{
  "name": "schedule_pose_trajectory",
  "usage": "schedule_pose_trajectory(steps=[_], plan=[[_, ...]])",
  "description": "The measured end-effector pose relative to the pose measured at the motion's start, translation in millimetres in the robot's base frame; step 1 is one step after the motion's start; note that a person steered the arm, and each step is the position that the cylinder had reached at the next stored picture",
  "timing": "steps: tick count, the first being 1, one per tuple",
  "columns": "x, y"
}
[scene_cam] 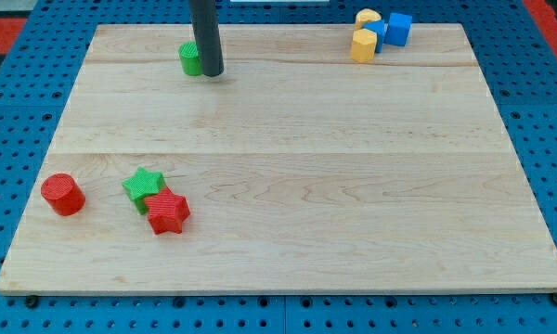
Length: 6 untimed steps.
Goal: Move the green circle up a bit
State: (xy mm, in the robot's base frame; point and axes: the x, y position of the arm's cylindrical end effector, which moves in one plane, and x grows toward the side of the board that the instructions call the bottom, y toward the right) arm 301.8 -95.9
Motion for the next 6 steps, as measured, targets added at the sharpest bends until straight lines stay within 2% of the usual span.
schedule_pose_trajectory(steps=[1,2,4,5,6], plan=[[9.4,-7.8],[-8.3,-25.6],[-16.6,-51.4],[-27.8,-50.5],[-40.8,-25.9]])
